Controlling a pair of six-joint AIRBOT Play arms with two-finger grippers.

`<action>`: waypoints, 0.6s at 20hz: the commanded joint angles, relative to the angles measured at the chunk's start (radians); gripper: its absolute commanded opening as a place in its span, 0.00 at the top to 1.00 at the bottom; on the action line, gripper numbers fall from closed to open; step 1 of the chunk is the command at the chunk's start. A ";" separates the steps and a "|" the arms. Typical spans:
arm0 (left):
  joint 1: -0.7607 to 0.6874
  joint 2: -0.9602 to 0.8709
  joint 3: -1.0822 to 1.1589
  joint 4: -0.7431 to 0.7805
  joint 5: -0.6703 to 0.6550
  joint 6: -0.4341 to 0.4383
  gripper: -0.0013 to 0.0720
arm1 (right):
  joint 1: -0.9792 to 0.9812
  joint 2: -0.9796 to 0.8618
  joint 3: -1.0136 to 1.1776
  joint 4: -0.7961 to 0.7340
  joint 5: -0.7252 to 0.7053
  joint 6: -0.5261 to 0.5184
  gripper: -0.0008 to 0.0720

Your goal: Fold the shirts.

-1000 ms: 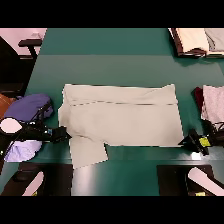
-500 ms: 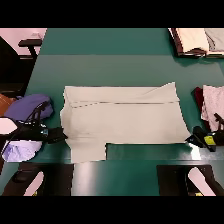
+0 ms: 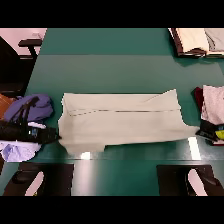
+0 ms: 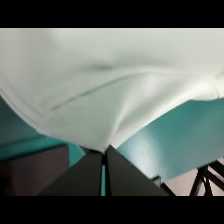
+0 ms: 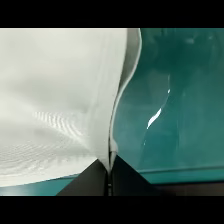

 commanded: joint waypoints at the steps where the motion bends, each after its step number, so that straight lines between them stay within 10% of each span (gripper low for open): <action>1: 0.000 -0.169 0.113 0.016 0.153 0.084 0.95 | 0.166 -0.137 0.122 -0.023 -0.086 0.057 0.97; 12: 0.000 -0.842 0.522 0.002 0.456 0.201 0.95 | 0.245 -0.726 0.603 -0.011 -0.167 0.053 0.96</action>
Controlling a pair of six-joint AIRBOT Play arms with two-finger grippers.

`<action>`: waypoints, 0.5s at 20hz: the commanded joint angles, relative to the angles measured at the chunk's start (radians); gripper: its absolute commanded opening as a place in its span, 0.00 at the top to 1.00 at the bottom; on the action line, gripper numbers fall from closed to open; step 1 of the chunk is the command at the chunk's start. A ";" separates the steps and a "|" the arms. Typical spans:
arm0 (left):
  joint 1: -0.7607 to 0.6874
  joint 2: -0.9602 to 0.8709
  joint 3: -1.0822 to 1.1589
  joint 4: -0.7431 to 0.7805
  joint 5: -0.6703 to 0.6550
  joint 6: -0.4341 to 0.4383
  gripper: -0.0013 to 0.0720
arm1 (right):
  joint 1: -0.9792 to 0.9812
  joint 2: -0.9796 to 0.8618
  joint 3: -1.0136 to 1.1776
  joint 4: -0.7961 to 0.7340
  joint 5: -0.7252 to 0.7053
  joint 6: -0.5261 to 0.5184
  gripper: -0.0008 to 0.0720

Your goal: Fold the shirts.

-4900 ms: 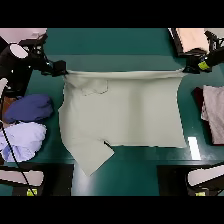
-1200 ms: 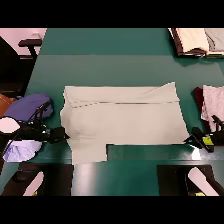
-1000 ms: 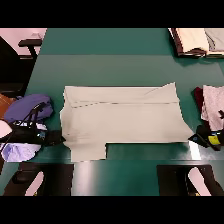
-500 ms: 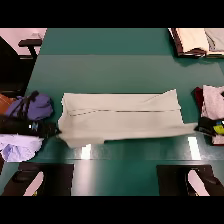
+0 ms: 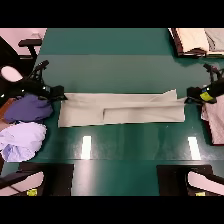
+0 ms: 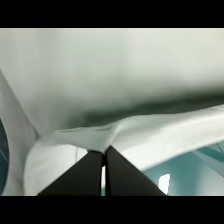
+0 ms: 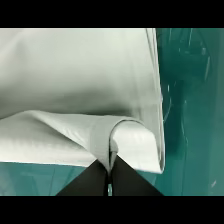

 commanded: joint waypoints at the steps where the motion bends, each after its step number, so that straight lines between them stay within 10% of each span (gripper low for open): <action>1: 0.000 -0.143 0.071 -0.011 0.116 0.021 0.95 | 0.006 -0.144 0.125 0.001 -0.009 -0.002 0.96; 2: 0.000 -0.154 0.071 -0.012 0.128 0.021 0.94 | 0.006 -0.171 0.148 0.006 -0.010 -0.010 0.95; 4: 0.000 -0.156 0.071 -0.018 0.137 0.020 0.29 | -0.005 -0.205 0.170 0.114 -0.024 -0.088 0.62; 5: 0.000 -0.156 0.073 -0.034 0.132 0.020 0.23 | -0.017 -0.213 0.171 0.187 -0.033 -0.131 0.47; 8: 0.000 -0.156 0.110 -0.046 0.063 0.020 0.24 | -0.071 -0.212 0.169 0.241 -0.014 -0.196 0.42; 10: 0.000 -0.156 0.128 -0.063 0.006 0.021 0.72 | -0.126 -0.192 0.136 0.243 0.007 -0.218 0.42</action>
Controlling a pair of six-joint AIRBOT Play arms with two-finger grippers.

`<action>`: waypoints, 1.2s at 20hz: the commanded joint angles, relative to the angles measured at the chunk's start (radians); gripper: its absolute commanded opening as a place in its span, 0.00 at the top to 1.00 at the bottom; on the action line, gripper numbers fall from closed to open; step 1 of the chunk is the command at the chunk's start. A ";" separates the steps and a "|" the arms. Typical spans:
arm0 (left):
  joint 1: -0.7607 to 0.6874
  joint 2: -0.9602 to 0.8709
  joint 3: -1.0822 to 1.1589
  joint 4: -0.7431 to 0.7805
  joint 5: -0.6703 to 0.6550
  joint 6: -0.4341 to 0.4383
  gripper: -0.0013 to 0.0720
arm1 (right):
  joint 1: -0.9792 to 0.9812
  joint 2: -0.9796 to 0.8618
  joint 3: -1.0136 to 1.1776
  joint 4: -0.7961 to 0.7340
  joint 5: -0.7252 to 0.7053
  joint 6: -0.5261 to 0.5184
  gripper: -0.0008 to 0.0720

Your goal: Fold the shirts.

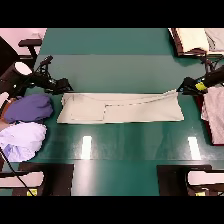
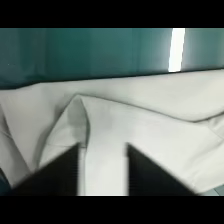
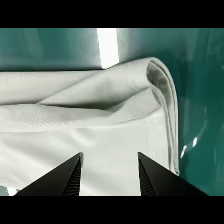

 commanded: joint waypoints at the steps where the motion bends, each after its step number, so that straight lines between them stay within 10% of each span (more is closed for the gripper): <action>1: 0.000 -0.006 0.027 -0.034 -0.074 0.003 0.92 | -0.086 0.018 -0.051 0.054 0.022 -0.076 0.42; 5: -0.019 -0.006 0.027 -0.127 -0.066 0.003 0.95 | -0.219 0.002 -0.212 0.109 0.024 -0.145 0.22; 11: -0.241 -0.012 0.027 -0.124 0.055 -0.033 0.95 | -0.220 -0.142 -0.281 0.298 0.011 -0.208 0.23; 16: -0.414 -0.076 0.033 -0.125 0.175 -0.085 0.95 | -0.133 -0.150 -0.264 0.356 -0.048 -0.262 0.96; 24: -0.589 -0.329 0.253 -0.135 0.181 -0.121 0.95 | -0.006 0.093 0.026 0.359 0.084 -0.166 0.96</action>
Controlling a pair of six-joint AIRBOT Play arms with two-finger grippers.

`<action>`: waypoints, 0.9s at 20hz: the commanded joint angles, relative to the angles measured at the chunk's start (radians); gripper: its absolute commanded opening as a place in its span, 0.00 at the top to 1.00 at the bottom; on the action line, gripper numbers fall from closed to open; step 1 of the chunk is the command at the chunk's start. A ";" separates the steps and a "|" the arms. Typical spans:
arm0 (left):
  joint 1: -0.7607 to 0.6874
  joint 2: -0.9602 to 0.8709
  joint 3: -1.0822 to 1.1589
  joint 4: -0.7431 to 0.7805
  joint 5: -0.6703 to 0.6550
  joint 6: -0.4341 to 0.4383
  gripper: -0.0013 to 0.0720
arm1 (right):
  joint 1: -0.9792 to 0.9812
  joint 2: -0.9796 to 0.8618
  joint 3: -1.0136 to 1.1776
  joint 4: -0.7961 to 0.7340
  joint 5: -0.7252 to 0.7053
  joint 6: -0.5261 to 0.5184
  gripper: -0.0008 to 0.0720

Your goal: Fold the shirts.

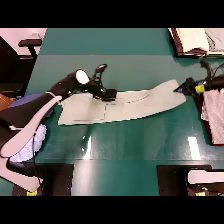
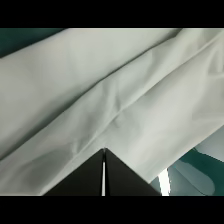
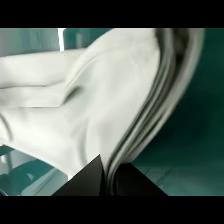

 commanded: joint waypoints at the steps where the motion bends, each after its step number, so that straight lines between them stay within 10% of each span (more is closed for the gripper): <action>1: -0.068 -0.103 0.100 -0.006 0.010 -0.040 0.95 | 0.090 0.121 0.135 0.012 0.040 0.063 0.96; 18: -0.011 -0.100 0.204 0.039 -0.024 -0.047 0.95 | 0.531 0.200 0.286 0.184 -0.147 0.068 0.96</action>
